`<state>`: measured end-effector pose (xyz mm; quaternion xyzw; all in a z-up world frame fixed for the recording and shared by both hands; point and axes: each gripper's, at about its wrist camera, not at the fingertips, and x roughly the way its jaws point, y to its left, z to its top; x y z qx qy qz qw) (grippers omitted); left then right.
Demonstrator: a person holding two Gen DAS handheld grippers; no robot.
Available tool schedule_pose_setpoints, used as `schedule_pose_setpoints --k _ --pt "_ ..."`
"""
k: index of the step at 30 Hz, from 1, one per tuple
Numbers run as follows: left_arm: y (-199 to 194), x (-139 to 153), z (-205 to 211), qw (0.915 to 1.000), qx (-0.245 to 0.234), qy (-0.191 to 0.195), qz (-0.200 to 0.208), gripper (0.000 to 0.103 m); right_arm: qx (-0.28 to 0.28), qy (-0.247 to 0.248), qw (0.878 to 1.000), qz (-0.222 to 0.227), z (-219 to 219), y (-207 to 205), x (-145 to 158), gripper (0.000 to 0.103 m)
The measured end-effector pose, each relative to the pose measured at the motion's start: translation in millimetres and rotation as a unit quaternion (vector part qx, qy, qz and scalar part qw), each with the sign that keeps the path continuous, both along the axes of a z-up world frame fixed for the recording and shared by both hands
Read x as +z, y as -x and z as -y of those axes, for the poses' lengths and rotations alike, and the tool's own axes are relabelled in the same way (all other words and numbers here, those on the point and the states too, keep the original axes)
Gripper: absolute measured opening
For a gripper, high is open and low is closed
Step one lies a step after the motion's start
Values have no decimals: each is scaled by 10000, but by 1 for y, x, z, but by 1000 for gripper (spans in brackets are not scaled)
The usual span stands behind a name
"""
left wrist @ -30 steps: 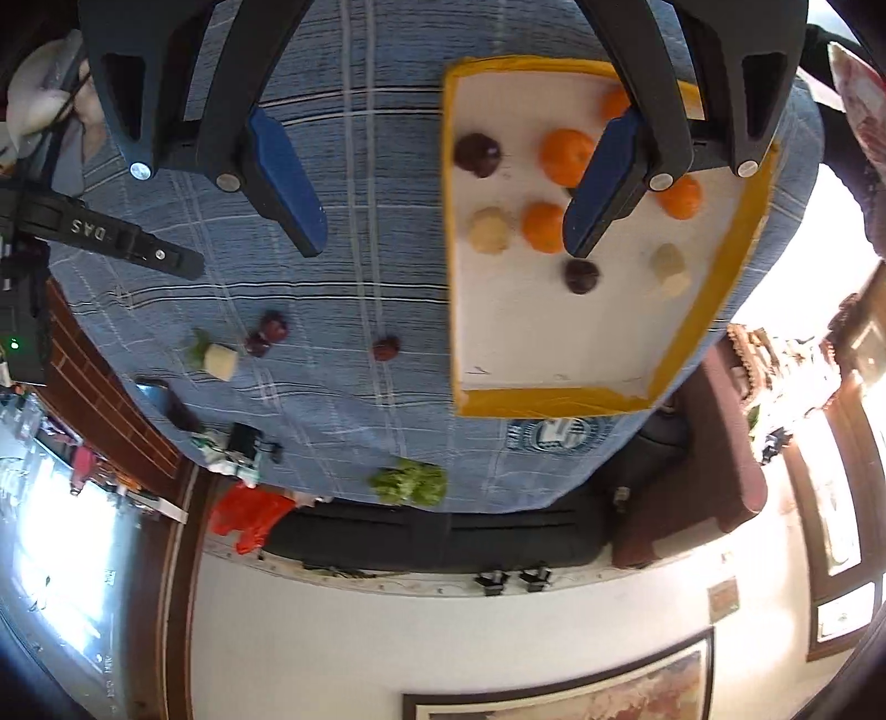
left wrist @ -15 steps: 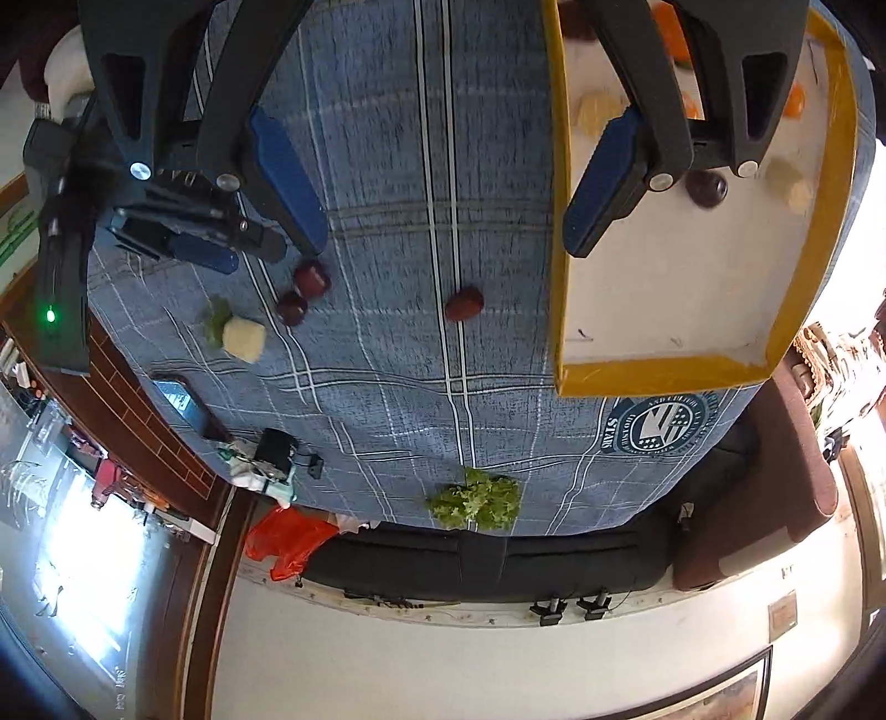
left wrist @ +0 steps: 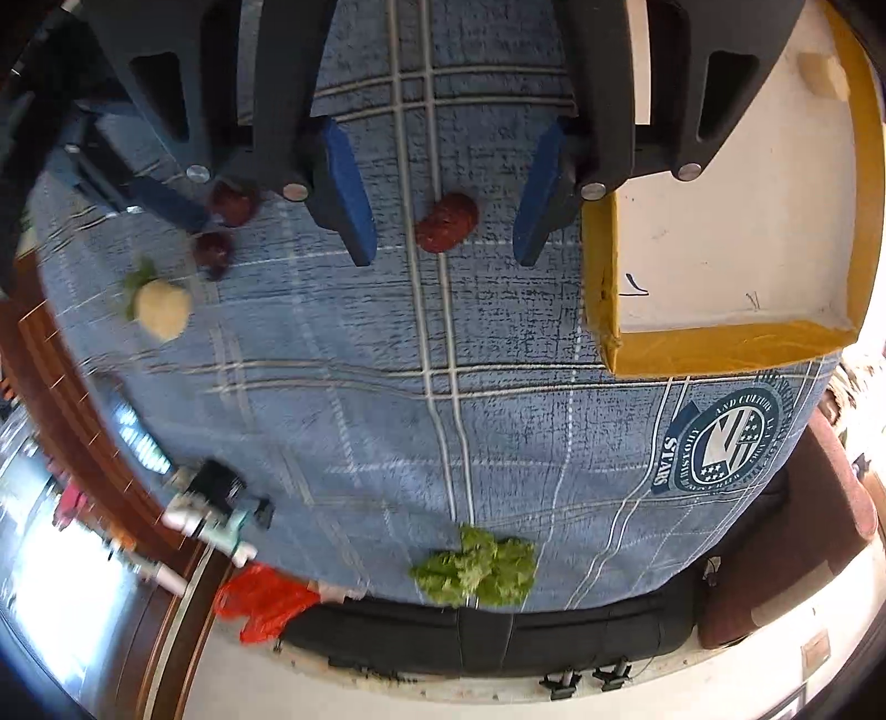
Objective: Organize fruits
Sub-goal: 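Grasp a dark red date with the left tool while the right tool grasps a plum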
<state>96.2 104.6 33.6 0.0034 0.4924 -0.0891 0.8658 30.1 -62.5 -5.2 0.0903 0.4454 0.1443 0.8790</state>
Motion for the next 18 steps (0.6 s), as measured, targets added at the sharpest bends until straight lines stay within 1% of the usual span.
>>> schedule_pose_setpoints --k 2,3,5,7,8,9,11,13,15,18 --pt "-5 -8 5 9997 -86 -209 -91 46 35 35 10000 13 -3 -1 0 64" --pt "-5 -11 6 9996 -110 -249 -125 42 52 56 10000 22 -4 -1 0 64" --pt "-8 -17 8 9991 -134 -338 -217 39 68 98 9999 40 -6 -2 0 64" --pt "-10 -23 10 9985 -153 -418 -315 30 67 135 9999 59 -7 -2 0 62" --pt "-10 -25 12 9981 -176 -477 -347 24 65 145 9998 70 -7 -2 0 60" --pt "-10 -27 13 9978 -194 -509 -379 20 65 147 9998 76 -8 -2 0 58" --pt "-8 -26 17 9971 -241 -634 -345 19 81 155 9998 69 -9 -3 -1 50" --pt "-6 -26 18 9970 -261 -659 -325 19 84 169 9998 78 -9 -3 -1 42" --pt "-3 -26 19 9970 -254 -663 -304 19 99 147 9998 75 -9 -4 -2 36" --pt "0 -26 21 9972 -247 -643 -281 19 109 116 9998 87 -8 -4 -2 34"
